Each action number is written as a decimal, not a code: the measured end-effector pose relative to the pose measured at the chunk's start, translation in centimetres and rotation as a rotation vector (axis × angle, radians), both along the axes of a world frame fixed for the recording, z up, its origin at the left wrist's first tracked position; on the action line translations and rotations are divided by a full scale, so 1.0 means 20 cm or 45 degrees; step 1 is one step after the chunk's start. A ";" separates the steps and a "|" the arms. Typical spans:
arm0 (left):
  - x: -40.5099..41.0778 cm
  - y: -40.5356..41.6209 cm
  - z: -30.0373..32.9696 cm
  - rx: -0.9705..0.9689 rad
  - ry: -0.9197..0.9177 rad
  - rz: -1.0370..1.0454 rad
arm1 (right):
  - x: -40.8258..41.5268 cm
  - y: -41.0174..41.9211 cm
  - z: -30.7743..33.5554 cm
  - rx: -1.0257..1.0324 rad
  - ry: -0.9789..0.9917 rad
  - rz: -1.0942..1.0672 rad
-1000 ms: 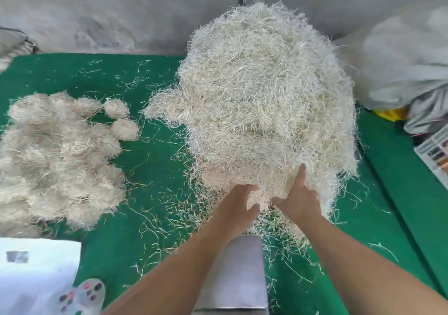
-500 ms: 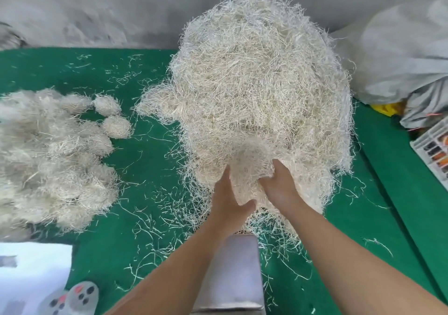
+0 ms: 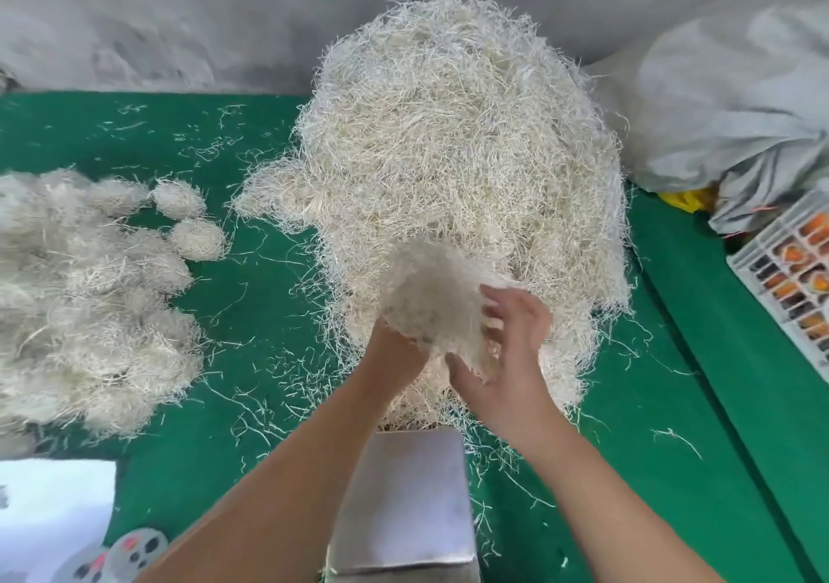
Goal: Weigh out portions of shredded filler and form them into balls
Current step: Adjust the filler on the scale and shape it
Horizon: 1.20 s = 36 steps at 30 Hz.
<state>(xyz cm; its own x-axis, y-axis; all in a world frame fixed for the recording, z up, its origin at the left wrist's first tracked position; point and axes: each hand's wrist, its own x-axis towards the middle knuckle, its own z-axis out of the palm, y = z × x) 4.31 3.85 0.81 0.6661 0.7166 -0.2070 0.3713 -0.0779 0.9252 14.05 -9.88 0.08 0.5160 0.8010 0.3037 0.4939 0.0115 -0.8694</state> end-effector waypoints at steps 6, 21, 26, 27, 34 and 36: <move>-0.04 0.01 0.05 -0.510 -0.426 0.421 | 0.09 0.07 -0.07 -0.719 -0.138 -0.271; -0.07 -0.07 0.10 -0.872 -0.434 0.056 | 0.01 0.28 0.17 -0.211 1.398 -0.051; -0.07 -0.12 0.12 -0.930 -0.362 0.186 | -0.05 0.33 0.18 -0.272 0.436 -0.289; -0.09 -0.11 0.13 -0.925 -0.350 0.242 | -0.04 0.30 0.17 -0.460 0.044 -0.330; -0.15 -0.05 0.10 -0.578 -0.624 0.535 | 0.18 0.10 0.06 -0.708 0.453 0.309; -0.16 -0.02 0.06 -0.678 -0.480 0.629 | 0.19 0.08 -0.04 -0.771 0.415 0.207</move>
<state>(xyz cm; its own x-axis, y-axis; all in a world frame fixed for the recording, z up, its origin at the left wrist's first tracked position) 1.11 3.41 2.02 0.3922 0.8145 -0.4275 -0.0959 0.4984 0.8616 17.88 -8.31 -0.71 0.3646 0.8548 -0.3692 0.2402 -0.4695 -0.8496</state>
